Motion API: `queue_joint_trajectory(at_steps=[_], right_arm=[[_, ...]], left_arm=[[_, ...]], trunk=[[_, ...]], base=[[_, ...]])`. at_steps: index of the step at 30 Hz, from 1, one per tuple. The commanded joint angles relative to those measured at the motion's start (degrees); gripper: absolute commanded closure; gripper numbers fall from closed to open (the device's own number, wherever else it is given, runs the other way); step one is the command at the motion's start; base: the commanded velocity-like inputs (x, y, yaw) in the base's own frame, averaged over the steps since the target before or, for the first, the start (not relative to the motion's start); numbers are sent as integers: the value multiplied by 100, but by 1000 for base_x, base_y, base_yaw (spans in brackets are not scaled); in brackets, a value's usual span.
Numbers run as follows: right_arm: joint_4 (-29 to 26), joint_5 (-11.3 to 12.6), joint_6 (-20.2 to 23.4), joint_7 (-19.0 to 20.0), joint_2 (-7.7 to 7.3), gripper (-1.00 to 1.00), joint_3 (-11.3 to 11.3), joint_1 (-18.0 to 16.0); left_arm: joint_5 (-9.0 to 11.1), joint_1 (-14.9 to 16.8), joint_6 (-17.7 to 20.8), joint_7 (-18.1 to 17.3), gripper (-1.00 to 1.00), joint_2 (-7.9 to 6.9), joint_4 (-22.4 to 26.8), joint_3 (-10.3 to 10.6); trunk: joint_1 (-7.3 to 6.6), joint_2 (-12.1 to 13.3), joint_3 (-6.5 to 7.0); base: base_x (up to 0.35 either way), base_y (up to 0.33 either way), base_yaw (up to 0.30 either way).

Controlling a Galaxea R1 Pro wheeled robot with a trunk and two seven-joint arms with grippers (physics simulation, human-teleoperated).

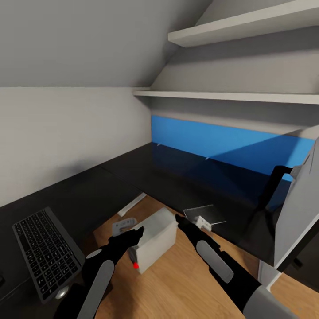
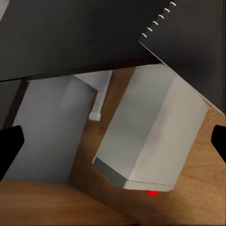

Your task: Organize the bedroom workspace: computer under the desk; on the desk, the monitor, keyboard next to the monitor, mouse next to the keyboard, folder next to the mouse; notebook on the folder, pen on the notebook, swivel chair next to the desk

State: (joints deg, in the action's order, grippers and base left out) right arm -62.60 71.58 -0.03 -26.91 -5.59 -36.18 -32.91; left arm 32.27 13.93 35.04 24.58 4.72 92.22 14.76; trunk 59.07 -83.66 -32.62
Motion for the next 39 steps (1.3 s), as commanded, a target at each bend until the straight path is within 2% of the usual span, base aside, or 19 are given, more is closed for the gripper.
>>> queue_joint_trajectory(at_steps=[1,3,4,8,9,13,17,24,29,39], right_arm=[[-5,71,1,-23,-11,-100,22,-6],[1,146,1,-8,-14,-100,109,-6],[25,235,2,8,-13,-100,260,-6],[62,303,2,14,-14,-100,325,-5],[79,442,7,16,-18,-100,354,-5],[115,738,10,20,-32,-100,382,-5],[225,863,8,26,-37,-100,392,-5],[323,889,-4,32,-45,-100,409,-5],[561,892,-14,41,-39,-100,781,-5],[603,882,-15,55,-38,-100,903,-5]], left_arm=[[61,5,11,56,-100,1,7,-2],[61,5,11,56,-100,1,7,-14],[66,5,10,56,-100,2,6,-25],[68,5,11,54,-100,2,6,-26],[69,5,11,55,-100,3,6,-23],[69,5,12,54,-100,3,6,-20],[69,5,10,48,-100,3,6,-18],[69,5,8,47,-100,3,6,-17],[69,5,10,47,-100,3,6,-10],[69,5,12,47,-100,3,6,-9]], trunk=[[23,-45,-25],[66,-125,-60],[88,-165,-78],[176,-326,-150],[198,-366,-168],[286,-526,-240],[374,-687,-312],[528,-968,-437],[638,-1168,-527],[857,-1569,-707]], base=[[0,0,0],[0,0,0],[0,0,0],[0,0,0],[0,0,0],[0,0,0],[0,0,0],[0,0,0],[0,0,0],[0,0,0]])
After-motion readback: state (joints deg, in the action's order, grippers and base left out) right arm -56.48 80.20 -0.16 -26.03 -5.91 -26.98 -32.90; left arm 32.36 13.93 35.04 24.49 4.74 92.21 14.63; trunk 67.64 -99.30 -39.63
